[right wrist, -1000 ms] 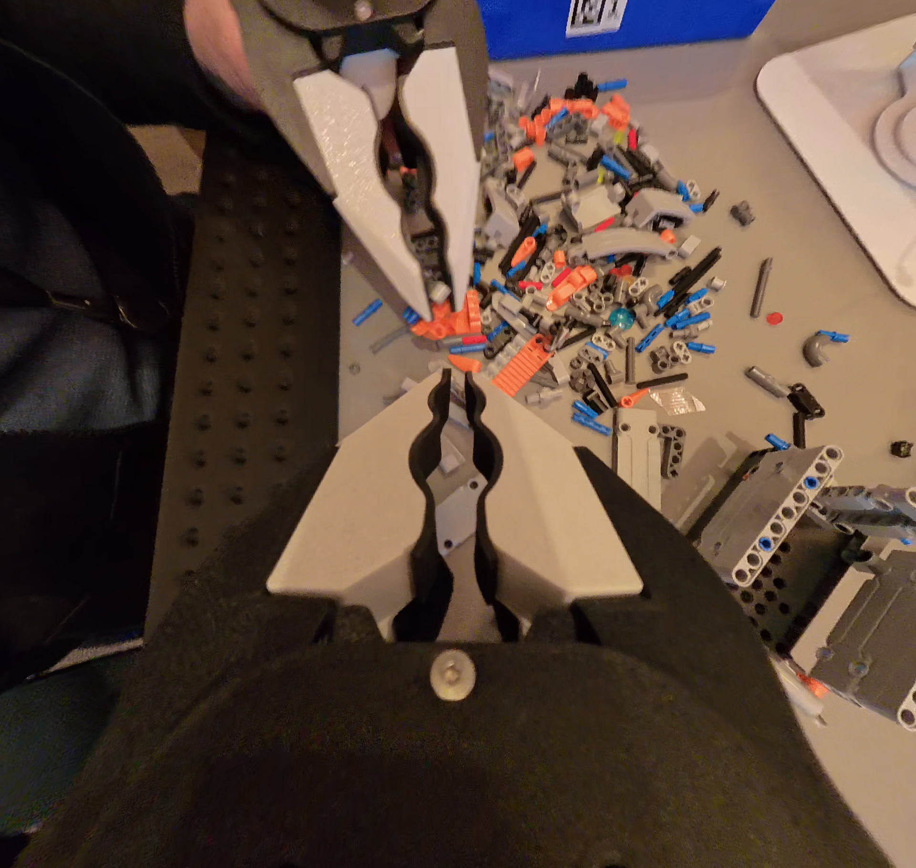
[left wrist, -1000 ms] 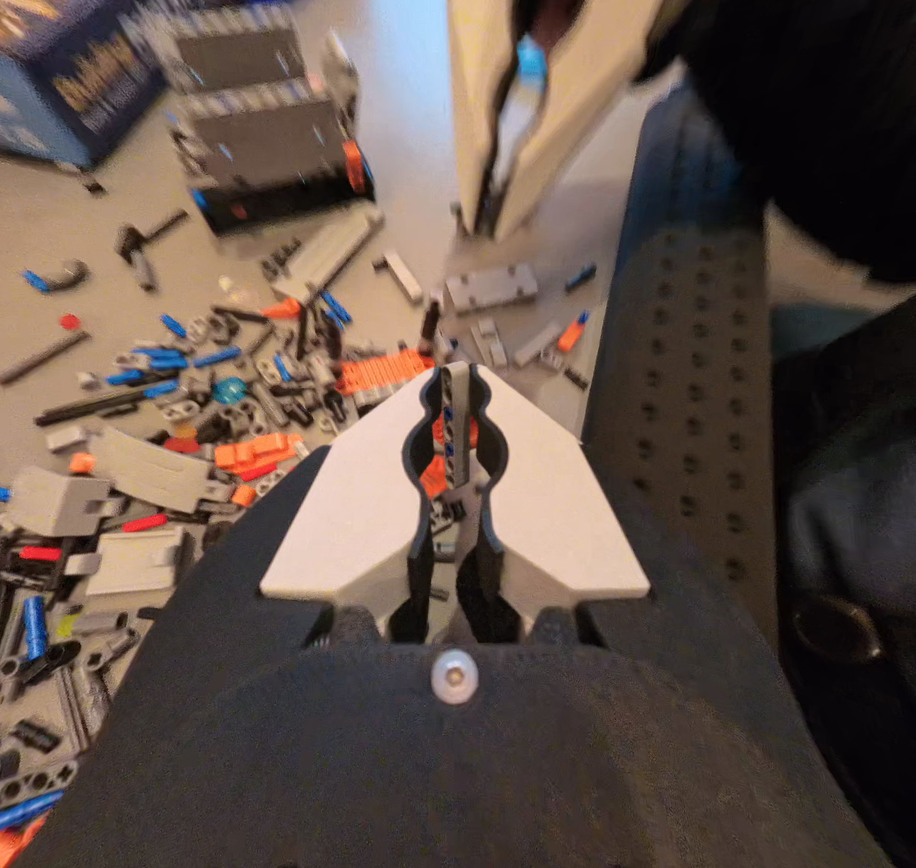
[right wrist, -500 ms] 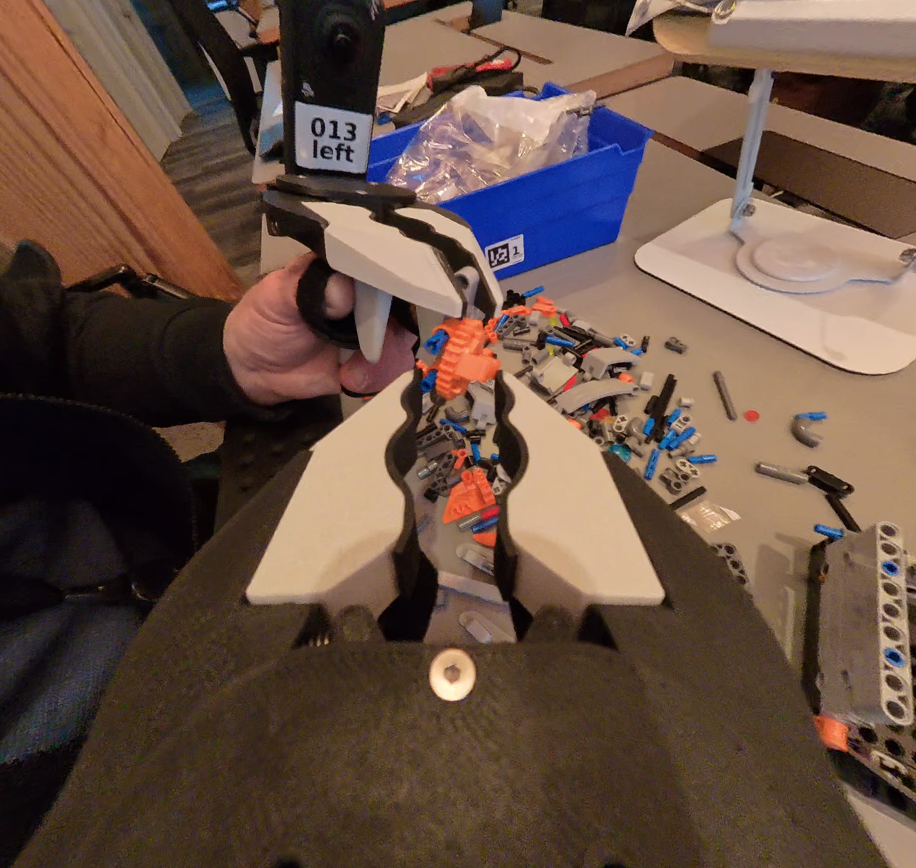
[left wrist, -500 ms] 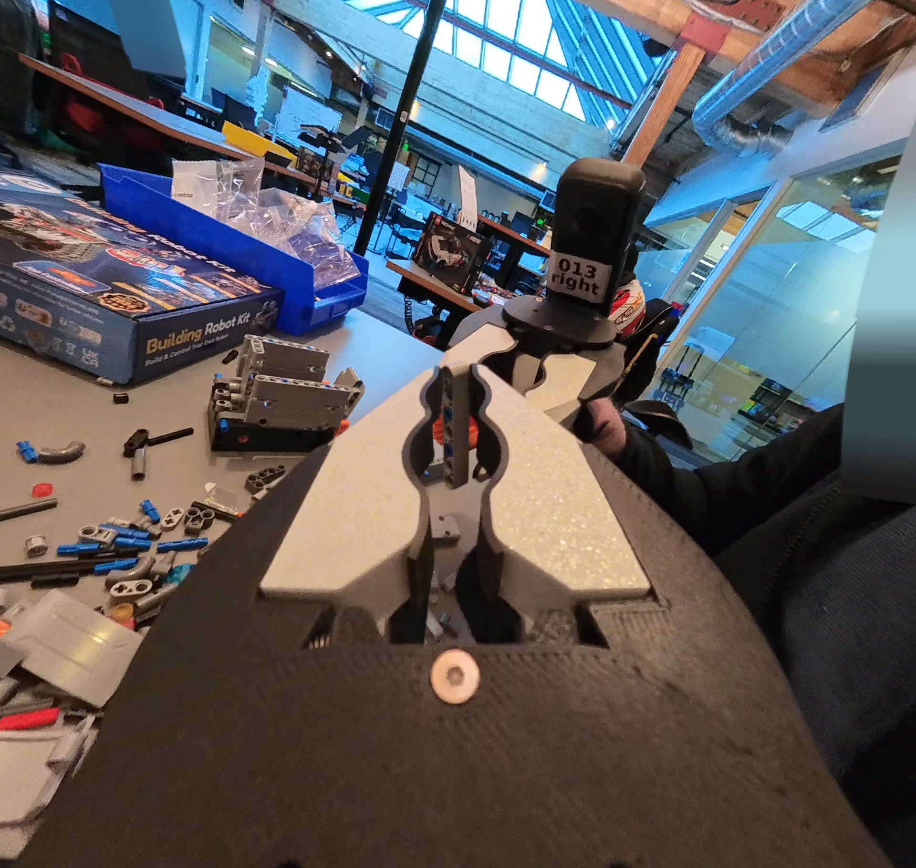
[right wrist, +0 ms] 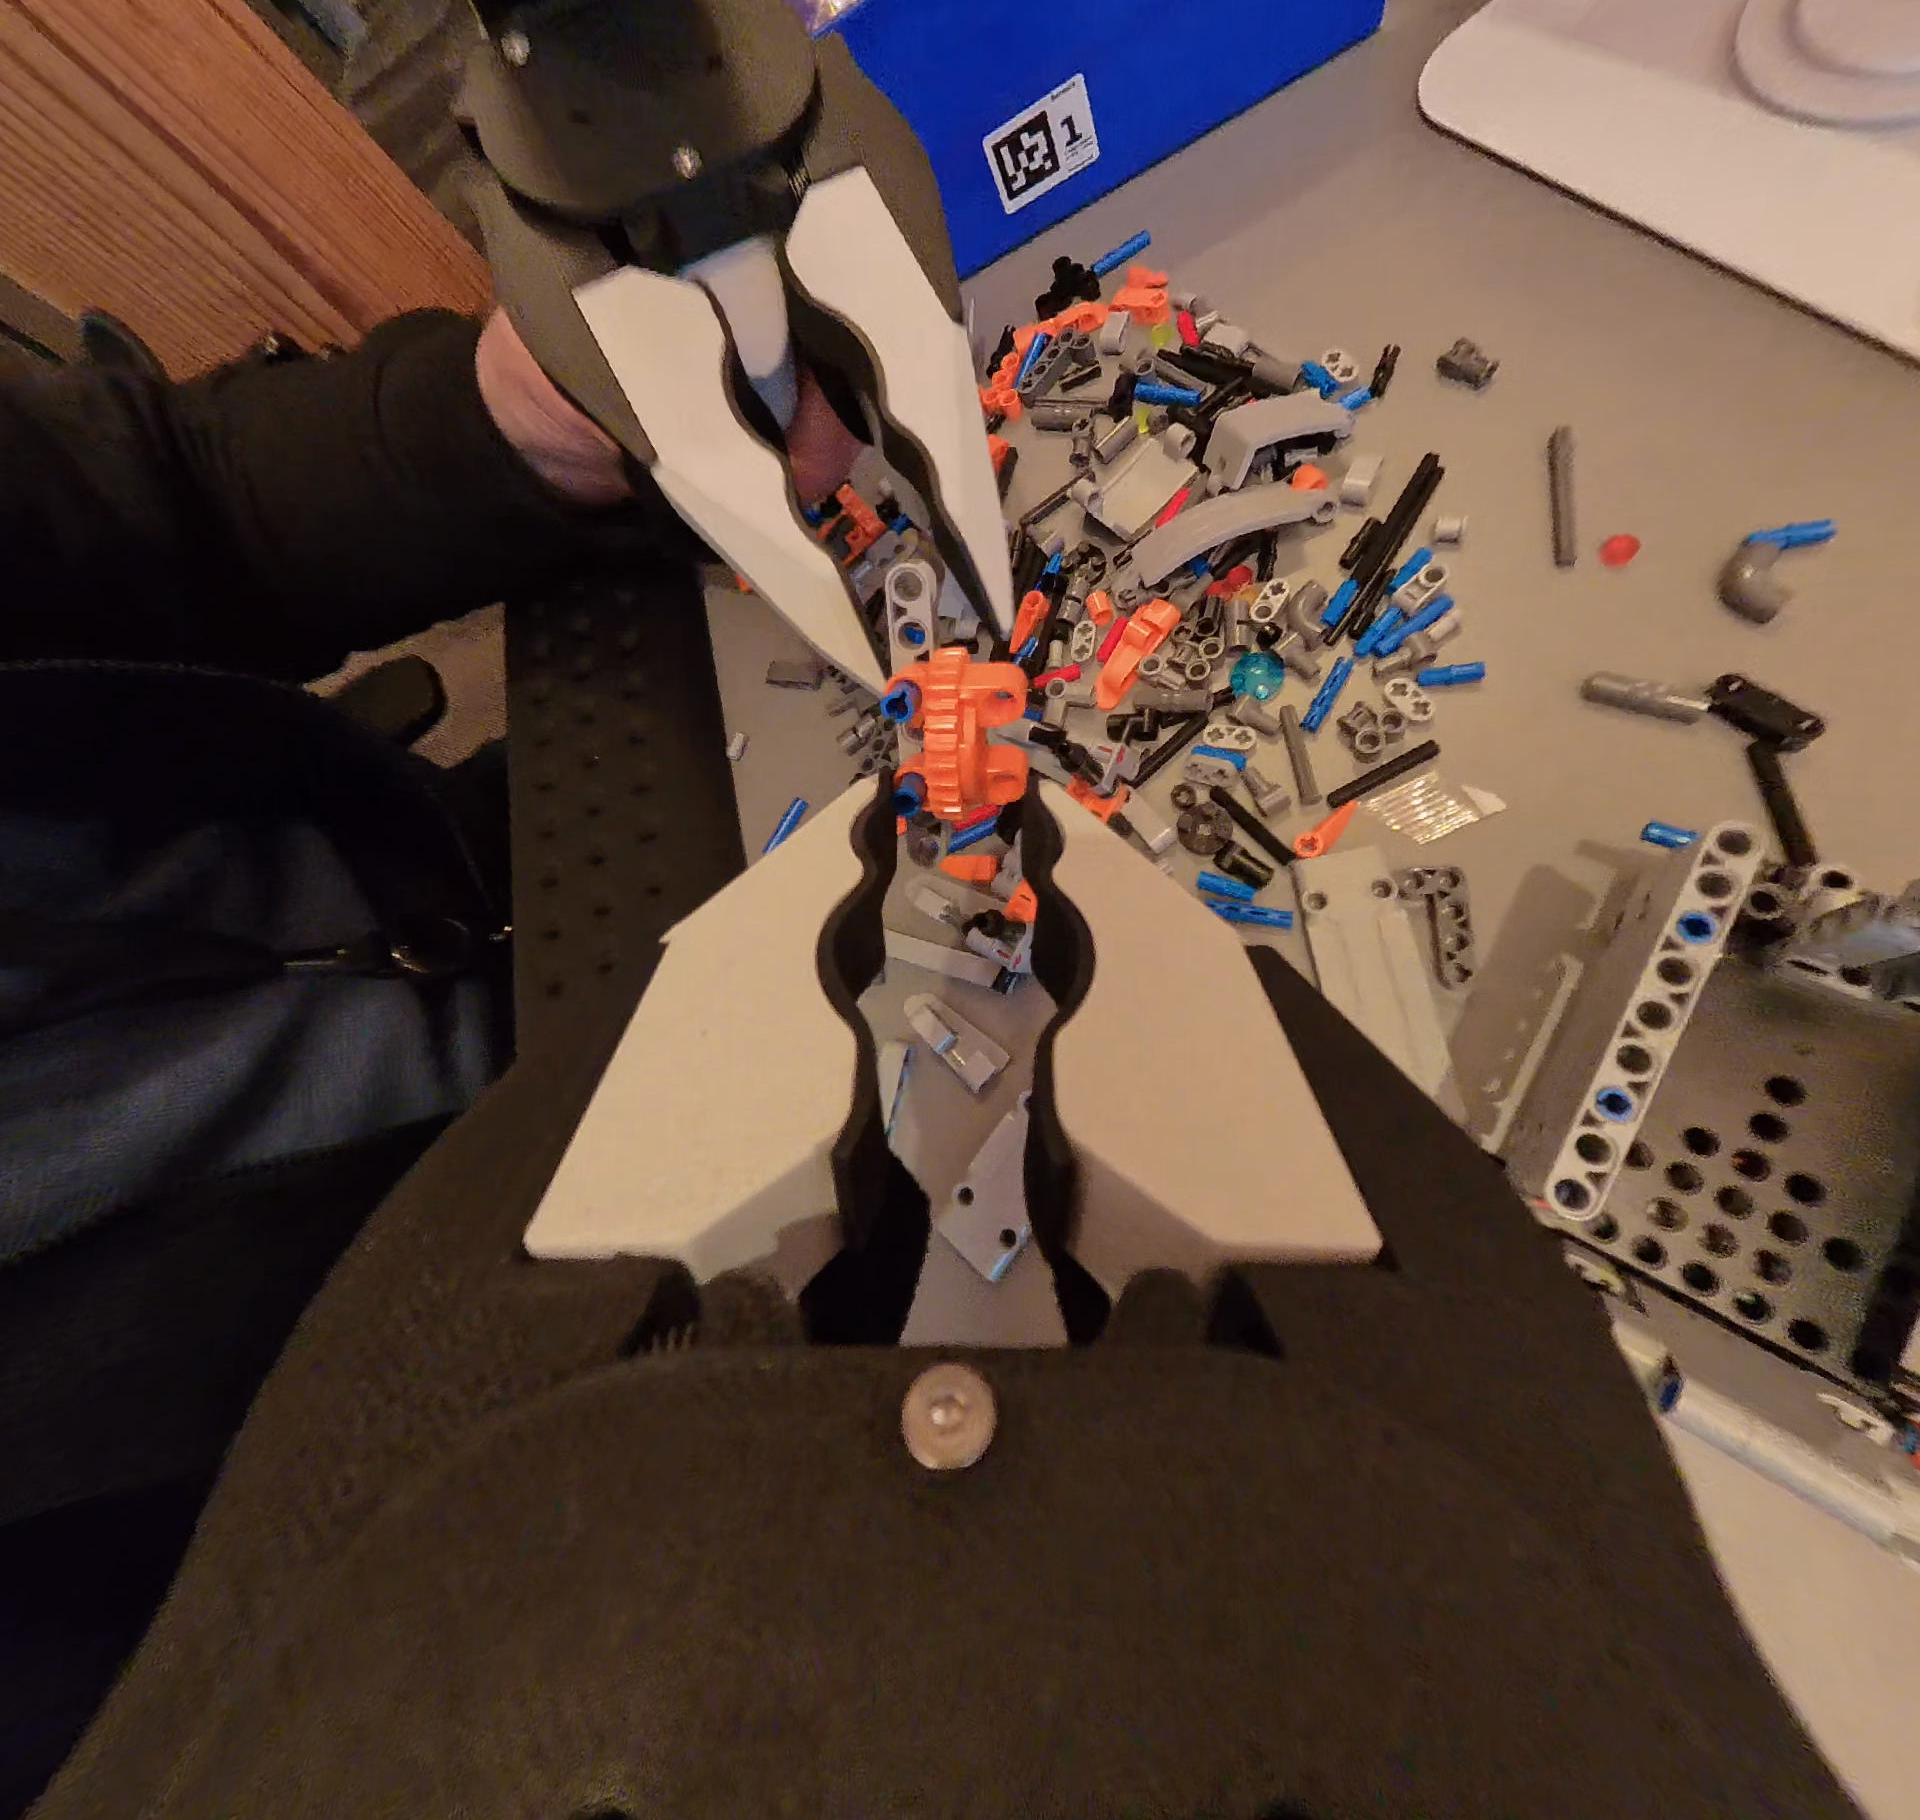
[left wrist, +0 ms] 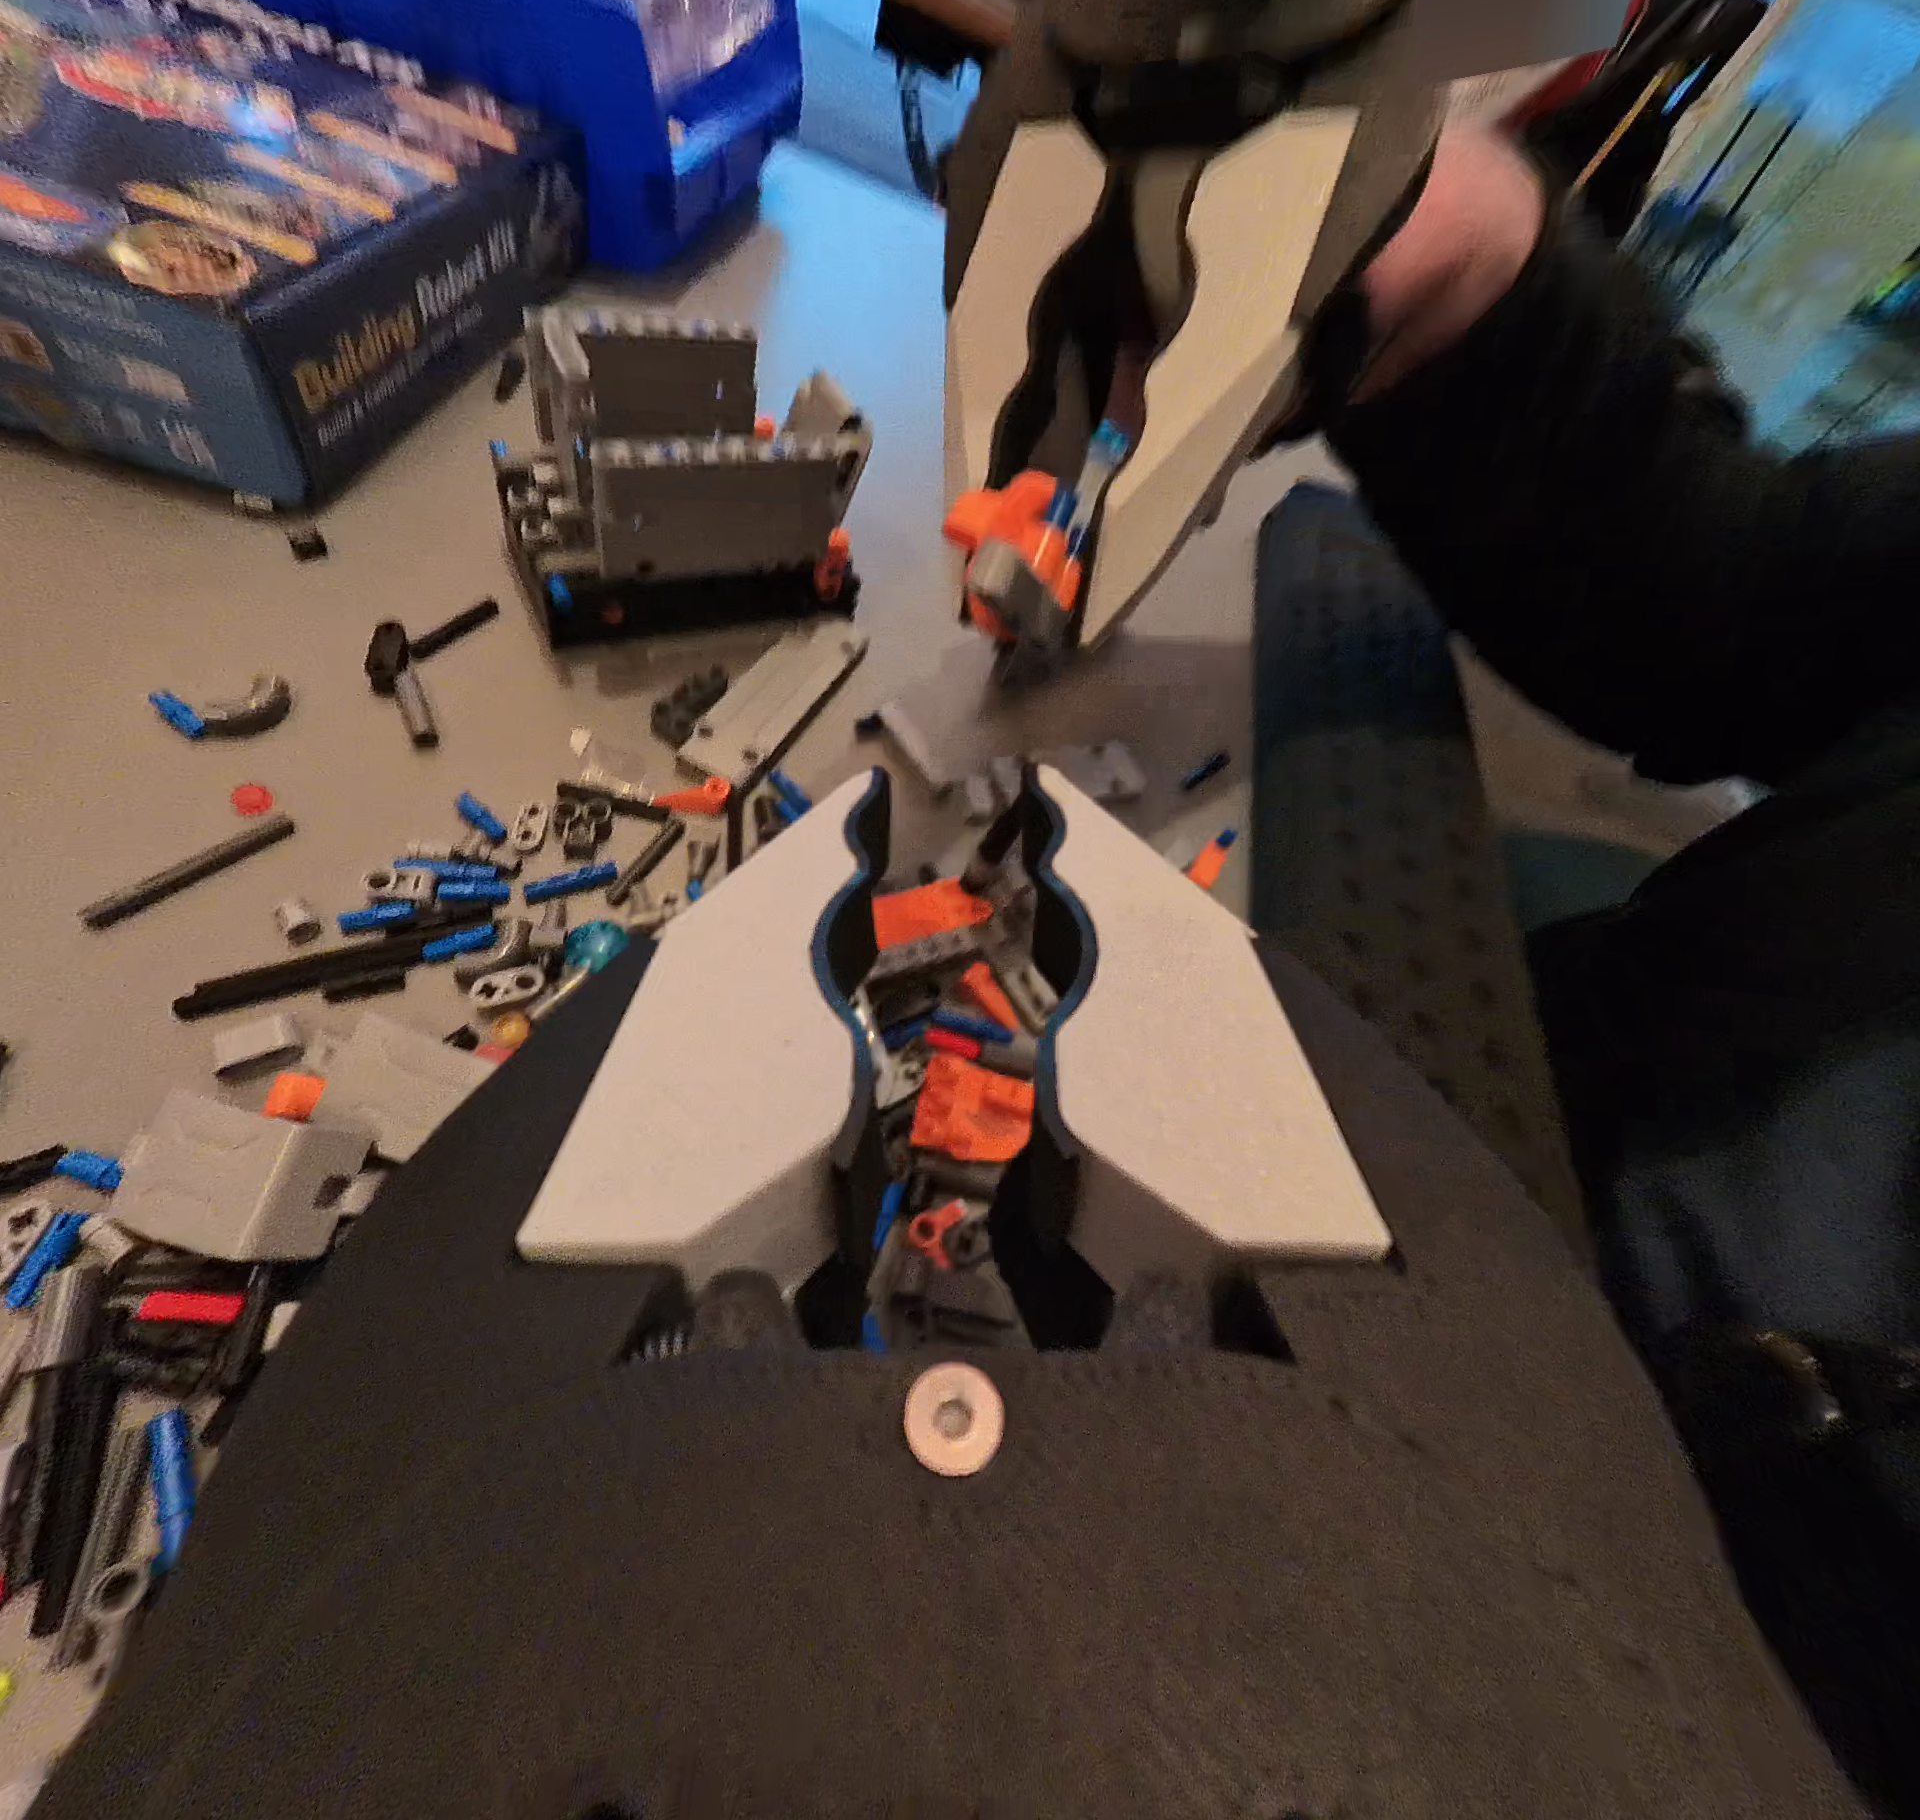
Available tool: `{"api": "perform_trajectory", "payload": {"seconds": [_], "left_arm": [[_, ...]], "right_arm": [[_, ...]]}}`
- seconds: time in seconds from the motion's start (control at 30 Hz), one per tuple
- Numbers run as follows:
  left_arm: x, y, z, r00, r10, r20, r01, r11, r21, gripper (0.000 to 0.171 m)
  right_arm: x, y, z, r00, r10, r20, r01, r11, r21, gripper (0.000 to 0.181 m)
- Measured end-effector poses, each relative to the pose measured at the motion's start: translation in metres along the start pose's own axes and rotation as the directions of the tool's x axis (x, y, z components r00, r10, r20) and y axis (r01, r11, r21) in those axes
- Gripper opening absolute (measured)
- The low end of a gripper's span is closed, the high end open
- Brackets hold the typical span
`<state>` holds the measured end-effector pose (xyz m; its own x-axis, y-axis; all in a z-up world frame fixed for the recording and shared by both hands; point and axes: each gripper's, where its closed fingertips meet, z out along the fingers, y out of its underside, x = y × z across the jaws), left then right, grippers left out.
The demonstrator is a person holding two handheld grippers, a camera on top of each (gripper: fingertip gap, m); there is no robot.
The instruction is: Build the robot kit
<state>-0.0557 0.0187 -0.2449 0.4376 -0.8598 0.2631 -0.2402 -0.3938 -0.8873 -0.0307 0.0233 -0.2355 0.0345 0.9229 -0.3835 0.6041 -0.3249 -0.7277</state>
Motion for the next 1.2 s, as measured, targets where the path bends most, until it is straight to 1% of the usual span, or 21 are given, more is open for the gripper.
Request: {"api": "perform_trajectory", "payload": {"seconds": [0.07, 0.17, 0.27, 0.33, 0.4, 0.5, 0.57, 0.73, 0.83, 1.0, 1.2], "left_arm": [[-0.008, 0.015, 0.008, 0.999, 0.018, 0.034, -0.016, 0.997, -0.08, 0.027], [-0.019, 0.031, 0.018, 0.988, 0.122, 0.097, -0.102, 0.977, -0.187, 0.029], [-0.024, 0.041, 0.027, 0.97, 0.214, 0.113, -0.179, 0.949, -0.258, 0.029], [-0.021, 0.048, 0.033, 0.968, 0.237, 0.082, -0.204, 0.936, -0.288, 0.027], [-0.021, 0.048, 0.036, 0.961, 0.262, 0.085, -0.227, 0.929, -0.294, 0.019], [-0.02, 0.049, 0.037, 0.962, 0.261, 0.085, -0.226, 0.928, -0.297, 0.008], [-0.017, 0.05, 0.037, 0.957, 0.274, 0.09, -0.236, 0.923, -0.305, 0.006], [-0.02, 0.049, 0.039, 0.937, 0.303, 0.175, -0.235, 0.916, -0.326, 0.005], [-0.018, 0.049, 0.042, 0.923, 0.325, 0.204, -0.245, 0.908, -0.339, 0.005], [-0.018, 0.048, 0.044, 0.919, 0.327, 0.22, -0.241, 0.907, -0.344, 0.005], [-0.017, 0.049, 0.044, 0.923, 0.316, 0.221, -0.231, 0.912, -0.338, 0.005]], "right_arm": [[0.0, 0.007, 0.001, 0.996, 0.059, 0.065, -0.058, 0.998, -0.014, 0.022], [0.006, 0.016, 0.003, 0.989, 0.12, 0.09, -0.117, 0.992, -0.035, 0.021], [0.009, 0.026, 0.008, 0.986, 0.148, 0.073, -0.142, 0.987, -0.082, 0.021], [0.012, 0.031, 0.011, 0.988, 0.15, 0.038, -0.145, 0.982, -0.119, 0.021], [0.012, 0.034, 0.014, 0.988, 0.151, 0.024, -0.146, 0.978, -0.152, 0.021], [0.012, 0.037, 0.017, 0.987, 0.159, 0.005, -0.155, 0.969, -0.191, 0.021], [0.012, 0.04, 0.018, 0.987, 0.159, -0.009, -0.157, 0.964, -0.214, 0.021], [0.011, 0.046, 0.019, 0.983, 0.178, -0.046, -0.183, 0.95, -0.253, 0.021], [0.011, 0.048, 0.018, 0.981, 0.182, -0.063, -0.192, 0.942, -0.274, 0.021], [0.009, 0.053, 0.014, 0.977, 0.194, -0.085, -0.211, 0.931, -0.299, 0.021], [0.013, 0.056, 0.017, 0.972, 0.183, -0.148, -0.222, 0.925, -0.309, 0.021]]}}
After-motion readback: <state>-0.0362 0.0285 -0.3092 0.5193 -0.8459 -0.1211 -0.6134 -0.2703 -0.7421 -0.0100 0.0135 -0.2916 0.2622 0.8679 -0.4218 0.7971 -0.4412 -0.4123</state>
